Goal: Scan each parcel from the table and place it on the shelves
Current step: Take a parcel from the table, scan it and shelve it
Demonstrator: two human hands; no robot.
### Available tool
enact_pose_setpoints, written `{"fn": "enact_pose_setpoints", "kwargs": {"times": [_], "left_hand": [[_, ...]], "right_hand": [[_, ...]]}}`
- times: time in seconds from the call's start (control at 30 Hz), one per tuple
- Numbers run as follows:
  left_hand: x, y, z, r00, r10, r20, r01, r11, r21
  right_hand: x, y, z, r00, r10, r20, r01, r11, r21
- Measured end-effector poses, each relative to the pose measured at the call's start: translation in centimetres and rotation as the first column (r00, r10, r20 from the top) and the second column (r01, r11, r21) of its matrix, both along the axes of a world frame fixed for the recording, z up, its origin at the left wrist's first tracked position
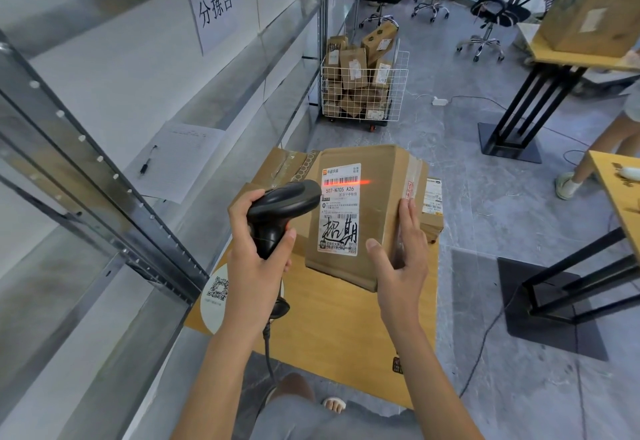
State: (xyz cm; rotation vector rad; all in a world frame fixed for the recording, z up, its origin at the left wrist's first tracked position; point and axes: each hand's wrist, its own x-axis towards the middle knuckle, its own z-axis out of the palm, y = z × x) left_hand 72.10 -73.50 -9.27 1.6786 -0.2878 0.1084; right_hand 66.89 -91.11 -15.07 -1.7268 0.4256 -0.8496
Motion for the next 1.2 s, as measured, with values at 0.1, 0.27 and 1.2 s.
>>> {"fn": "enact_pose_setpoints", "kwargs": {"times": [0.1, 0.27, 1.2], "left_hand": [[0.1, 0.1, -0.1, 1.000, 0.015, 0.009, -0.015, 1.000, -0.003], [0.4, 0.3, -0.2, 1.000, 0.026, 0.007, -0.026, 1.000, -0.004], [1.2, 1.5, -0.4, 1.000, 0.025, -0.002, -0.025, 1.000, -0.007]], "right_hand": [[0.2, 0.1, 0.0, 1.000, 0.005, -0.006, -0.005, 1.000, 0.001], [0.4, 0.5, 0.1, 1.000, 0.022, 0.007, -0.022, 1.000, -0.005], [1.2, 1.2, 0.1, 1.000, 0.031, -0.005, -0.031, 0.998, 0.062]]}}
